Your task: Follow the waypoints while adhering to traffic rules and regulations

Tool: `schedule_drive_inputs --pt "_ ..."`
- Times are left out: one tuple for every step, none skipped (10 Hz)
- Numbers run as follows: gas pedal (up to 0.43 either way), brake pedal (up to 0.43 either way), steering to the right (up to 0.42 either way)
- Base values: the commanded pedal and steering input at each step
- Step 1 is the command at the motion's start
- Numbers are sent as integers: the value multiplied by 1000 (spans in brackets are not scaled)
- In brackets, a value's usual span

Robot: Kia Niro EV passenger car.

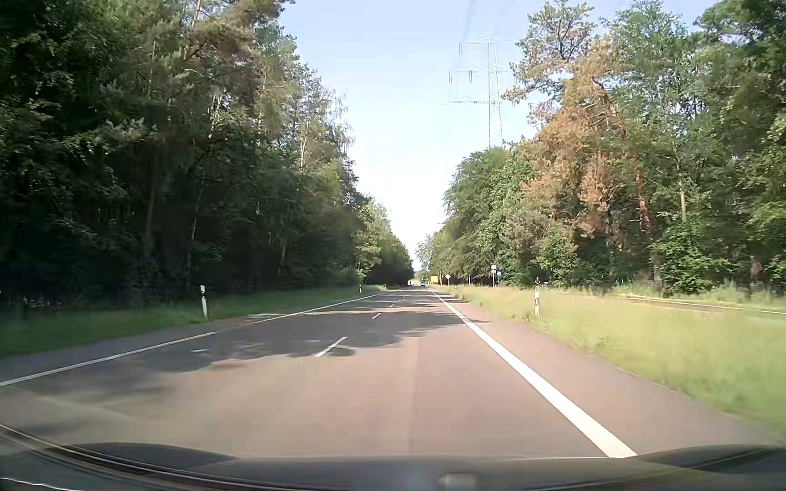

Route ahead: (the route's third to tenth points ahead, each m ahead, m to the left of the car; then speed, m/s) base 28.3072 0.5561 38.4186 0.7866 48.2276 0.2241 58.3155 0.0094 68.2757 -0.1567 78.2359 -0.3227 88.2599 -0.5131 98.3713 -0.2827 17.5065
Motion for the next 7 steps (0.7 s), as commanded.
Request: schedule_drive_inputs --pt "138 30 2" --pt "138 30 2" --pt "138 30 2" --pt "138 30 2" --pt "138 24 2" --pt "138 30 2" --pt "138 30 2"
